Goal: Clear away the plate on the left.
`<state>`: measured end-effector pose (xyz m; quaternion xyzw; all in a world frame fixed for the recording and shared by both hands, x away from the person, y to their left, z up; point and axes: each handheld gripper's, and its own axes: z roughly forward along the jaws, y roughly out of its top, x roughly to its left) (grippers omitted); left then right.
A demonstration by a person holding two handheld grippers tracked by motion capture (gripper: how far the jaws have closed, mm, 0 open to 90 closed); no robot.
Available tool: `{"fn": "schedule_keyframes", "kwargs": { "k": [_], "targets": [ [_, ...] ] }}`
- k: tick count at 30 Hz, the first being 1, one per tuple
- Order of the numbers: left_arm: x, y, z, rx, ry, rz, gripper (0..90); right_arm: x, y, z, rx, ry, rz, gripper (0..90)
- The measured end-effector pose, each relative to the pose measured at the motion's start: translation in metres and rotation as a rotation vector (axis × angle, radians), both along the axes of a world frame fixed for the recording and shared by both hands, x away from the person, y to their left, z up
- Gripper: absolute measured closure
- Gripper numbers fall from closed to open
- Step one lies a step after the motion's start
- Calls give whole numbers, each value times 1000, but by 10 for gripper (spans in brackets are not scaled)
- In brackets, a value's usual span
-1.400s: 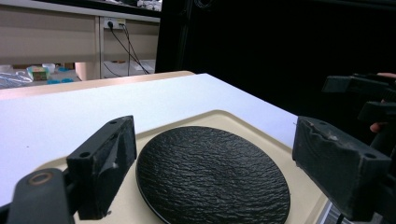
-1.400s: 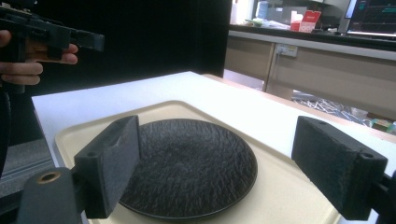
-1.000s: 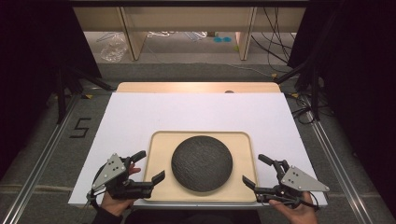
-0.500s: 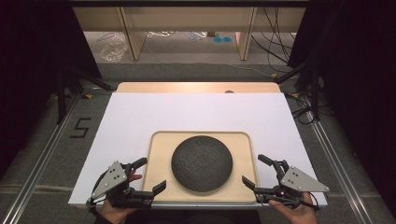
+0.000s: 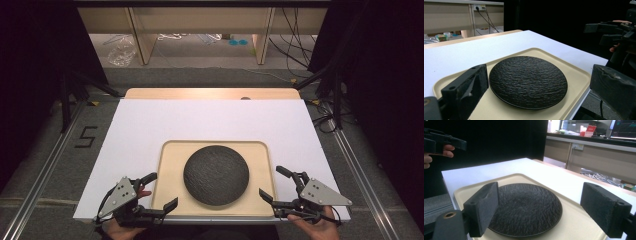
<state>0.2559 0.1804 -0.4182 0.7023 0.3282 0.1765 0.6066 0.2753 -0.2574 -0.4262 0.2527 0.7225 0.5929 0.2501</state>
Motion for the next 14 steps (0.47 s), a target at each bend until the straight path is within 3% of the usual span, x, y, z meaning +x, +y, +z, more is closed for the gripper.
{"fn": "schedule_keyframes", "kwargs": {
  "k": [14],
  "targets": [
    [3,1,-1,15,4,22,15,0,0,0,8,-5,0,166]
  ]
}}
